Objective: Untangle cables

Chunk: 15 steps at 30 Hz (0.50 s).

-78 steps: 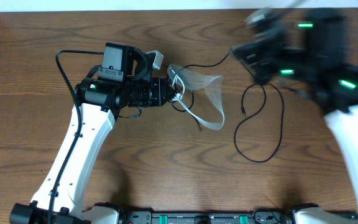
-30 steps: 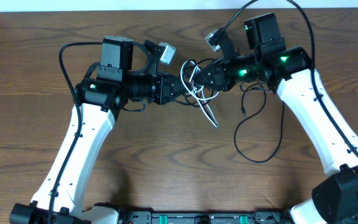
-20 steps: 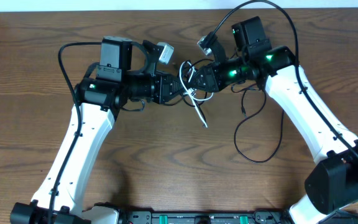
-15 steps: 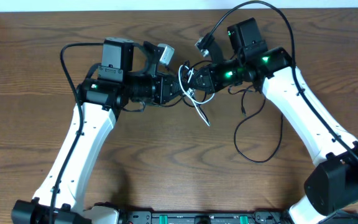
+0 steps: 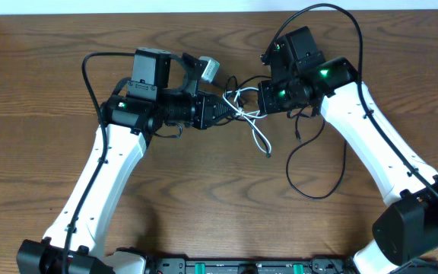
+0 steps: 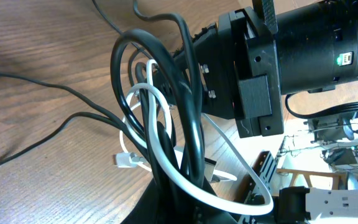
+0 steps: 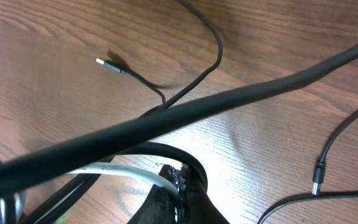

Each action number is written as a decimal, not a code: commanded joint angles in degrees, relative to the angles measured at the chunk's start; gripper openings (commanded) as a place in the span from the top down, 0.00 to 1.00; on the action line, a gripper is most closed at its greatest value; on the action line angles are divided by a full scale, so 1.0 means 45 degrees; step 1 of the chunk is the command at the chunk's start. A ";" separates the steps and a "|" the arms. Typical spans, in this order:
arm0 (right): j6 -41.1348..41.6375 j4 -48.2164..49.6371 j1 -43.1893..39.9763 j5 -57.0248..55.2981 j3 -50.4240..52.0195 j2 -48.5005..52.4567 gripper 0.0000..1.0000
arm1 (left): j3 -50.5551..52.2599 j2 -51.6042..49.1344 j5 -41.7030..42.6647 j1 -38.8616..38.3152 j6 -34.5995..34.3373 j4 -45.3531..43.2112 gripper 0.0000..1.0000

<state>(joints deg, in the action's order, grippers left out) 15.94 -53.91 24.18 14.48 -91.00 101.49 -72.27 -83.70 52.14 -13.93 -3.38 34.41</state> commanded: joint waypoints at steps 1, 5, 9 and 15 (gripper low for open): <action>0.0131 -0.0092 -0.0782 -0.3891 0.0233 0.0374 0.99 | -0.0180 0.0525 0.0413 0.0306 0.0029 0.0044 0.92; -0.0423 0.0219 -0.0860 -0.3123 0.0214 0.0083 0.99 | -0.0180 0.0525 -0.0908 0.0306 0.0010 0.0306 0.92; -0.0641 0.0359 -0.1331 -0.2142 0.0155 -0.0758 0.99 | -0.0180 0.0525 -0.3322 0.0306 -0.0612 0.0942 0.92; -0.0923 0.0253 -0.2846 -0.0199 0.0151 -0.2273 0.99 | -0.0180 0.0525 -0.5440 0.0306 -0.0986 0.1637 0.92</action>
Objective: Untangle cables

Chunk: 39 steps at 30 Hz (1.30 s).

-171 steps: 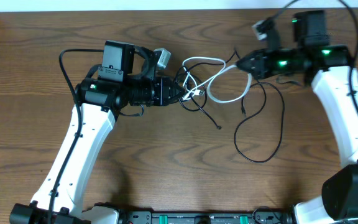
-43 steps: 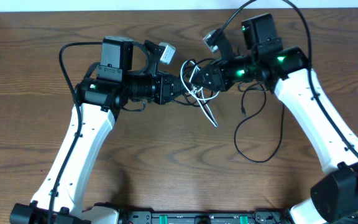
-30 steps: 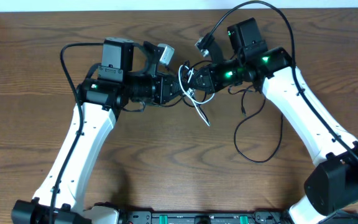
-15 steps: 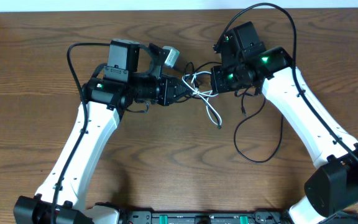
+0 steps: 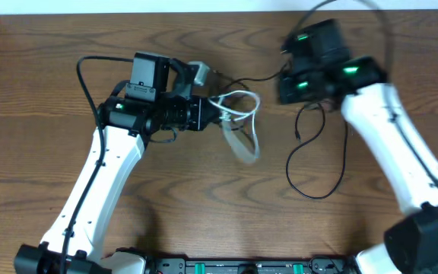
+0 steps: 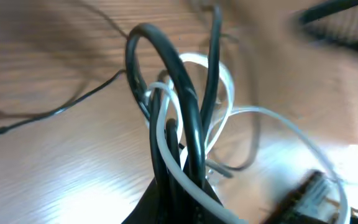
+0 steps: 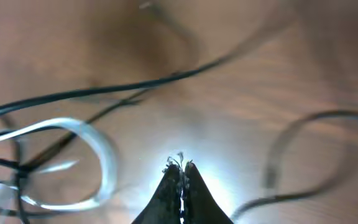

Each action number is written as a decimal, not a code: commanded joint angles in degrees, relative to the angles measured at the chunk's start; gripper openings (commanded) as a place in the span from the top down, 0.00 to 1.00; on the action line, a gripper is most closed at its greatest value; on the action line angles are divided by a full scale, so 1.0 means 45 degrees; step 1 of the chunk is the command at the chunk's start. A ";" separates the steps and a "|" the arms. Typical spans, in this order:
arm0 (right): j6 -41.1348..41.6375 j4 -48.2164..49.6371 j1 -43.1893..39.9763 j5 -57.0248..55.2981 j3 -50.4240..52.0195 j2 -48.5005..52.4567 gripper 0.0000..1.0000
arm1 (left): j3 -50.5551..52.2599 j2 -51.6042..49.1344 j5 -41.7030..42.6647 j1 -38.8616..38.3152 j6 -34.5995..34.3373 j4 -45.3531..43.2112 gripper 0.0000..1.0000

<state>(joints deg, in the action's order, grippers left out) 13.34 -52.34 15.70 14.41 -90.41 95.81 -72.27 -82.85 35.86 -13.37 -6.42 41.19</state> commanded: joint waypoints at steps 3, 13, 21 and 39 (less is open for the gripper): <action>-0.0408 -0.0427 -0.1831 -0.0053 0.0024 -0.1613 0.99 | -0.0180 0.0335 -0.1889 0.0180 -0.0311 0.0199 0.92; -0.3215 -0.0937 -0.2025 0.4896 0.0049 -0.1943 0.87 | -0.0180 0.0335 -0.1739 0.0180 -0.3395 -0.0170 0.92; -0.3264 -0.0801 -0.0549 0.4235 0.0049 -0.1676 0.67 | -0.0180 0.0335 -0.1739 0.0180 -1.2696 -0.0408 0.92; -0.4104 -0.0709 0.0690 0.4401 0.0107 -0.0413 0.45 | -0.0180 0.0340 0.0223 0.0180 -2.1031 -0.1705 0.40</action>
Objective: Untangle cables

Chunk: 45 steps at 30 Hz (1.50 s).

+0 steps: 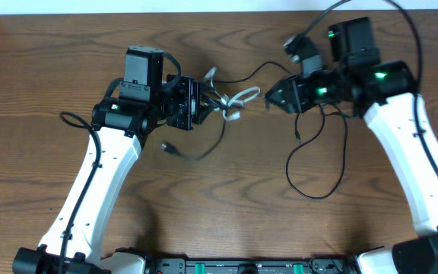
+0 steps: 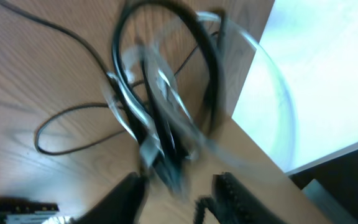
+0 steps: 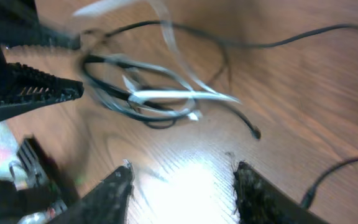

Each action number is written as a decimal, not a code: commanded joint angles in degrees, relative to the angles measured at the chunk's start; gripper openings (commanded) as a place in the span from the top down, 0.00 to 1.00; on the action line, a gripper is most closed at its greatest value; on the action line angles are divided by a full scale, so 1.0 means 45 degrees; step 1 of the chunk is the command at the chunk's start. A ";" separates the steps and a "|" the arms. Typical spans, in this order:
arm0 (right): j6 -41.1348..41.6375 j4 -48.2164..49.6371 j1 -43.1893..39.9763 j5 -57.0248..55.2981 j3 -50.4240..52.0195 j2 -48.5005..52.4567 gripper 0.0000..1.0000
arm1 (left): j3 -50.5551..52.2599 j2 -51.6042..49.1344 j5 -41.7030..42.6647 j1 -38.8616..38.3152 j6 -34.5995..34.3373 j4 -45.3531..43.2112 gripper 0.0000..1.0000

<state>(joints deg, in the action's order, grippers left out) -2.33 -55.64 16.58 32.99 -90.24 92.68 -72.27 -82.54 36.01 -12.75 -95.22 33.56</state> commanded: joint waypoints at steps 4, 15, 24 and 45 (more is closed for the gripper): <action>-0.0651 0.0194 0.0801 0.0214 0.0068 0.0563 0.40 | -0.0180 0.0272 0.0175 0.0044 -0.1676 -0.0010 0.23; -0.0534 0.0219 0.0792 -0.0534 0.0068 0.0680 0.37 | -0.0180 0.0272 -0.2681 0.0029 1.1545 0.0947 0.36; -0.0447 0.0170 0.0792 -0.1647 0.0068 0.0680 0.32 | 0.0423 0.0078 -0.3269 0.0005 2.0905 0.3857 0.36; -0.0437 -0.0087 0.0792 -0.2021 0.0073 0.0680 0.28 | 0.1700 -0.2982 -0.3497 -0.1642 2.7540 0.1919 0.39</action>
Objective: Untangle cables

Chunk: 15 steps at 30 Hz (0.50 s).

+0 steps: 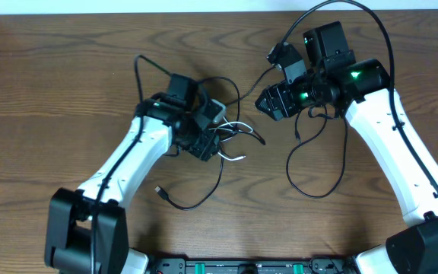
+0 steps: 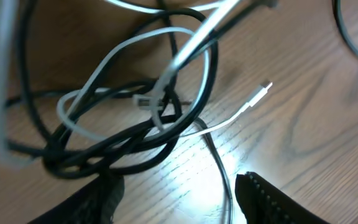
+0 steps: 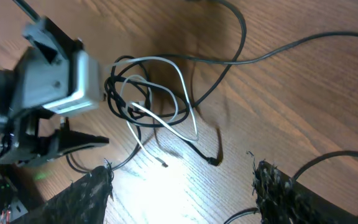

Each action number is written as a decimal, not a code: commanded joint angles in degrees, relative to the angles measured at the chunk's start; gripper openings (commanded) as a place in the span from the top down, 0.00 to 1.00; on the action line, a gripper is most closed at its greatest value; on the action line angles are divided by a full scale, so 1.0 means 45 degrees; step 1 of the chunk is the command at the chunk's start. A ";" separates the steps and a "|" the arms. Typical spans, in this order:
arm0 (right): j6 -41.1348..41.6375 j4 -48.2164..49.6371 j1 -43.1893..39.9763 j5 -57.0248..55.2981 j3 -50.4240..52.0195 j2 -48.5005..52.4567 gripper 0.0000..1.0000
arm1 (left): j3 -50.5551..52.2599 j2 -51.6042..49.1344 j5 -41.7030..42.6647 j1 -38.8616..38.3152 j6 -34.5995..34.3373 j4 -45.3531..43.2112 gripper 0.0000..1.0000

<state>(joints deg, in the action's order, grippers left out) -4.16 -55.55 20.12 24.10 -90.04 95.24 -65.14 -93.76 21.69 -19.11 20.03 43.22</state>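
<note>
A knot of black and white cables [image 1: 233, 133] lies on the wooden table. In the left wrist view the bundle [image 2: 129, 118] is just ahead of my left gripper [image 2: 179, 199], which is open with only a thin black strand running between its fingers. A white plug end [image 2: 263, 89] sticks out to the right. My left gripper [image 1: 213, 144] sits at the knot's left side. My right gripper [image 1: 263, 103] hovers open up and to the right of it. In the right wrist view the knot [image 3: 148, 93] lies well beyond the right gripper [image 3: 185, 193].
A long black cable loop [image 1: 314, 171] lies on the right under the right arm. Another black cable with a plug [image 1: 185, 199] curls toward the front left. The left arm's camera housing [image 3: 55, 81] shows beside the knot.
The knot lies nearer the front of the table than before, and the left arm has turned to sit over its left side. Both grippers were open then and are open now.
First both grippers were shut on the tangle, close together. Then the right one was off to the right, shut, while the left still held the bundle. Later both were open with the knot on the table. Now it lies looser, further forward.
</note>
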 commanded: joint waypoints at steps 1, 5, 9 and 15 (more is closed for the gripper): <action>-0.0029 -0.0141 0.0005 -0.0044 0.0029 0.0112 0.28 | 0.0117 -0.0578 -0.0447 -0.0272 0.1933 -0.0389 0.39; -0.0029 -0.0141 0.0005 -0.0044 0.0029 0.0112 0.28 | 0.0121 -0.1049 -0.0801 -0.0413 0.1933 -0.1025 0.43; 0.0058 -0.0185 0.0005 -0.0044 0.0029 0.0112 0.28 | 0.0121 -0.1520 -0.1001 -0.0413 0.1928 -0.1525 0.45; 0.0058 -0.0175 0.0005 -0.0044 0.0029 0.0112 0.27 | 0.0117 -0.1715 -0.1083 -0.0418 0.1865 -0.2443 0.53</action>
<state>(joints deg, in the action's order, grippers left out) -4.03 -56.16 20.12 23.92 -90.02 95.24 -65.14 -100.99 17.61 -20.84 27.64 33.69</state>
